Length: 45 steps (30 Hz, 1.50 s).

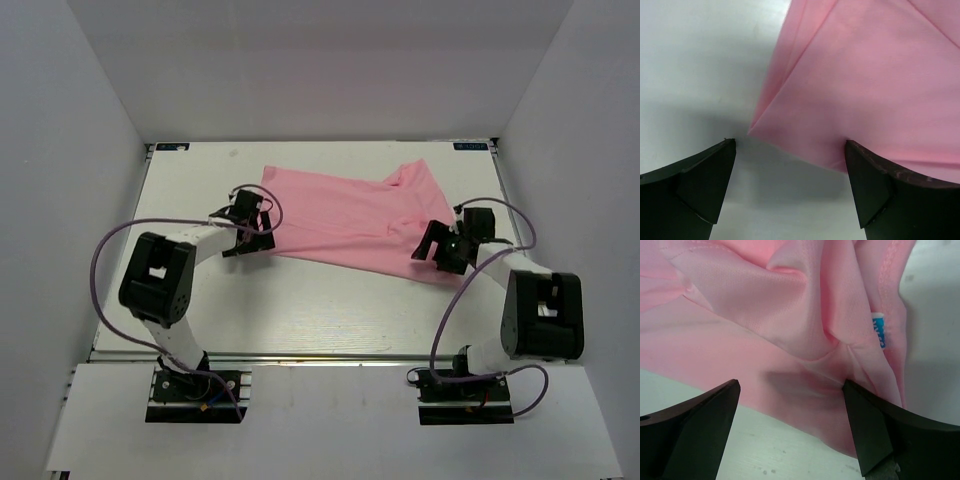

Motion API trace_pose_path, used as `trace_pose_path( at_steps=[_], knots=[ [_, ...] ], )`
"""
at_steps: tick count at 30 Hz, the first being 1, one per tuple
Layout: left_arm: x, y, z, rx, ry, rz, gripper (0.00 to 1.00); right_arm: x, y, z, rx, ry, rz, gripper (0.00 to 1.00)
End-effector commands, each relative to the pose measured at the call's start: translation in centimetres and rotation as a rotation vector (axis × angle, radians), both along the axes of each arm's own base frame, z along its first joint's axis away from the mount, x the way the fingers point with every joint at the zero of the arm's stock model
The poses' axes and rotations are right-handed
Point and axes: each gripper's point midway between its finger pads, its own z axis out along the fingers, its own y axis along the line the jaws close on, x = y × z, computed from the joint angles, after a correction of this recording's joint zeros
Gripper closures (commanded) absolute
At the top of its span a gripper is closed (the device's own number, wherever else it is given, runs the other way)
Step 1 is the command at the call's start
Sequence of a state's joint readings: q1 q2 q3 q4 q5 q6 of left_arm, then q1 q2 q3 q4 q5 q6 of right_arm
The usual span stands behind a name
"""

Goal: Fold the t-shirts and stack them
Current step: Grap the side of the flattened tshirt furthest away from the robot with both arms

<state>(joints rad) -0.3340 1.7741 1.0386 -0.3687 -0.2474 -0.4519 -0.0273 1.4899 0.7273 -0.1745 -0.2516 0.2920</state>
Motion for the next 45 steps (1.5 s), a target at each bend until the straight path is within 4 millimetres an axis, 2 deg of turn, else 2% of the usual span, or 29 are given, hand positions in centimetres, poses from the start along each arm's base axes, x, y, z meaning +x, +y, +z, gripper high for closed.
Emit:
trace_pose_path(
  at_steps=[1, 3, 6, 10, 12, 14, 15, 16, 18, 20, 21, 22, 23, 24, 25, 26, 28, 29, 30, 31, 32, 33, 34, 36, 38, 40, 41, 43, 45],
  knots=[
    [-6.3, 1.6, -1.1, -0.017, 0.126, 0.077, 0.00, -7.6, 0.1, -2.9, 0.013, 0.238, -0.047, 0.10],
    [-7.5, 1.8, 0.7, -0.036, 0.087, 0.098, 0.00, -9.2, 0.1, -2.2, 0.013, 0.230, -0.075, 0.10],
    [-10.4, 1.7, 0.9, -0.076, 0.116, 0.111, 0.00, -12.6, 0.3, -2.5, 0.026, 0.287, -0.115, 0.10],
    [-12.9, 1.7, 2.2, -0.127, 0.133, 0.126, 0.00, -13.4, 1.5, -0.4, 0.095, 0.200, -0.094, 0.10],
    [-11.5, 1.5, 5.0, -0.147, 0.052, 0.126, 0.00, -12.7, 1.7, 1.5, 0.103, 0.140, -0.078, 0.10],
    [-10.1, 1.9, 7.2, -0.114, -0.011, 0.117, 0.00, -10.5, 1.1, 4.8, 0.062, 0.035, -0.064, 0.10],
    [-8.4, 1.6, 9.3, -0.118, -0.066, 0.107, 0.00, -9.0, 0.8, 7.0, 0.037, -0.033, -0.045, 0.10],
    [-7.5, 1.5, 10.2, -0.111, -0.090, 0.097, 0.00, -8.6, 0.4, 7.2, 0.007, -0.025, -0.047, 0.10],
    [-4.7, 0.9, 13.3, -0.102, -0.168, 0.059, 0.00, -5.6, -0.5, 11.2, -0.052, -0.144, -0.028, 0.10],
    [-2.4, 0.8, 13.2, -0.070, -0.156, 0.056, 0.00, -3.3, -1.6, 11.2, -0.118, -0.141, -0.040, 0.10],
    [-0.2, 1.0, 15.4, -0.048, -0.213, 0.061, 0.00, -0.8, -1.9, 13.8, -0.134, -0.202, -0.043, 0.10],
    [1.0, 0.9, 15.7, -0.032, -0.219, 0.060, 0.00, 0.8, -2.0, 14.7, -0.145, -0.243, -0.044, 0.10],
    [2.0, 0.6, 14.0, -0.003, -0.167, 0.047, 0.00, 2.9, -2.4, 14.5, -0.173, -0.235, -0.032, 0.10],
    [3.9, 0.0, 15.6, -0.013, -0.207, 0.041, 0.00, 5.0, -2.5, 16.6, -0.185, -0.297, -0.032, 0.10],
    [4.9, 0.1, 15.4, 0.007, -0.208, 0.053, 0.00, 6.1, -2.7, 16.8, -0.201, -0.308, -0.029, 0.10],
    [6.6, -0.2, 14.8, 0.027, -0.213, 0.043, 0.00, 8.7, -3.1, 15.9, -0.235, -0.282, -0.014, 0.10],
    [8.4, -0.4, 14.3, 0.031, -0.225, 0.024, 0.00, 12.3, -2.1, 19.5, -0.265, -0.370, 0.018, 0.10],
    [9.7, -0.8, 15.0, 0.029, -0.256, 0.015, 0.00, 13.6, -1.6, 15.5, -0.276, -0.263, 0.056, 0.10],
    [10.8, -0.6, 15.0, 0.032, -0.271, 0.018, 0.00, 14.6, -1.8, 15.2, -0.311, -0.265, 0.090, 0.10],
    [12.1, -1.0, 14.6, 0.043, -0.272, -0.012, 0.00, 17.4, -1.3, 14.9, -0.324, -0.274, 0.111, 0.10],
    [12.9, -0.5, 13.1, 0.070, -0.244, -0.023, 0.00, 18.8, -1.2, 16.1, -0.360, -0.318, 0.148, 0.10],
    [14.2, -1.1, 13.7, 0.058, -0.271, -0.041, 0.00, 20.0, -1.0, 17.2, -0.362, -0.350, 0.148, 0.10],
    [14.9, -0.9, 13.4, 0.052, -0.267, -0.037, 0.00, 21.0, -0.9, 14.4, -0.381, -0.312, 0.195, 0.10],
    [16.3, -0.9, 12.9, 0.059, -0.269, -0.053, 0.00, 22.6, -0.3, 14.4, -0.386, -0.346, 0.248, 0.10],
    [17.3, -0.6, 10.1, 0.090, -0.229, -0.080, 0.00, 23.6, 0.5, 12.8, -0.370, -0.350, 0.318, 0.10],
    [18.1, -1.2, 9.4, 0.081, -0.224, -0.101, 0.00, 24.0, 1.1, 12.6, -0.374, -0.362, 0.353, 0.10],
    [18.2, -0.9, 8.1, 0.078, -0.200, -0.100, 0.00, 24.5, 0.9, 10.7, -0.385, -0.334, 0.351, 0.10],
    [18.3, -1.2, 7.7, 0.064, -0.207, -0.109, 0.00, 24.7, 0.8, 10.7, -0.400, -0.332, 0.352, 0.10],
    [18.2, -1.4, 6.6, 0.056, -0.207, -0.126, 0.03, 24.7, 1.2, 8.5, -0.407, -0.293, 0.380, 0.10]
  ],
)
